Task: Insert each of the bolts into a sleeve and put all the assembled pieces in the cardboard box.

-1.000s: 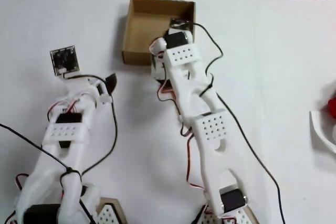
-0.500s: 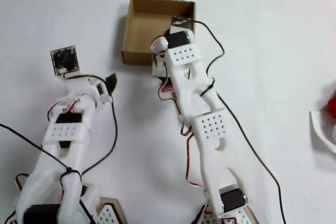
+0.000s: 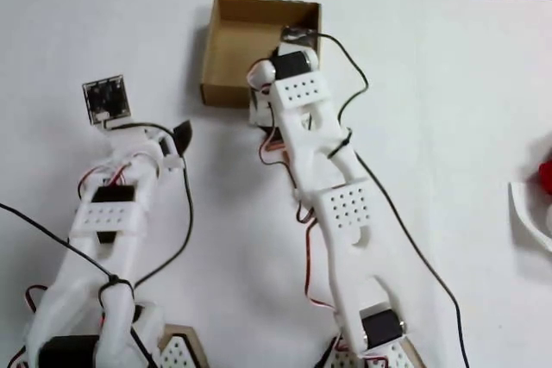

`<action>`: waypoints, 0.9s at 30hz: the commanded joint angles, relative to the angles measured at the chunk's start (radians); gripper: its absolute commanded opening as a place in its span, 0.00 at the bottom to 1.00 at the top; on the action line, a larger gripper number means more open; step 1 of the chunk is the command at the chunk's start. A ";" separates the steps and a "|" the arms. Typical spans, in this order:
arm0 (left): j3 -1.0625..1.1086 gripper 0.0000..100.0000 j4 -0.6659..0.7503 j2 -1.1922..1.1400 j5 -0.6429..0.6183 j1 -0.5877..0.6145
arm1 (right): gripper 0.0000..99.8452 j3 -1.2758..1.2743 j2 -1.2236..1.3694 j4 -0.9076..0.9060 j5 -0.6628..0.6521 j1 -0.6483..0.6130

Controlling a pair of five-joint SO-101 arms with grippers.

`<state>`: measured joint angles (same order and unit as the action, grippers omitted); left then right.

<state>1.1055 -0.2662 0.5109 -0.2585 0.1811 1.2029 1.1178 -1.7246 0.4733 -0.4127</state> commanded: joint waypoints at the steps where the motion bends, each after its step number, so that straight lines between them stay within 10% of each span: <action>1: -0.004 0.29 0.020 0.012 0.006 0.008 | 0.17 0.018 -0.070 0.012 -0.005 -0.018; 27: -0.004 0.29 0.020 0.012 0.006 0.008 | 0.20 0.083 0.061 0.056 0.003 0.015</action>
<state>1.1055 -0.2662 0.5109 -0.2585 0.1811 1.2643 1.1592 -1.6786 0.4733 -0.4143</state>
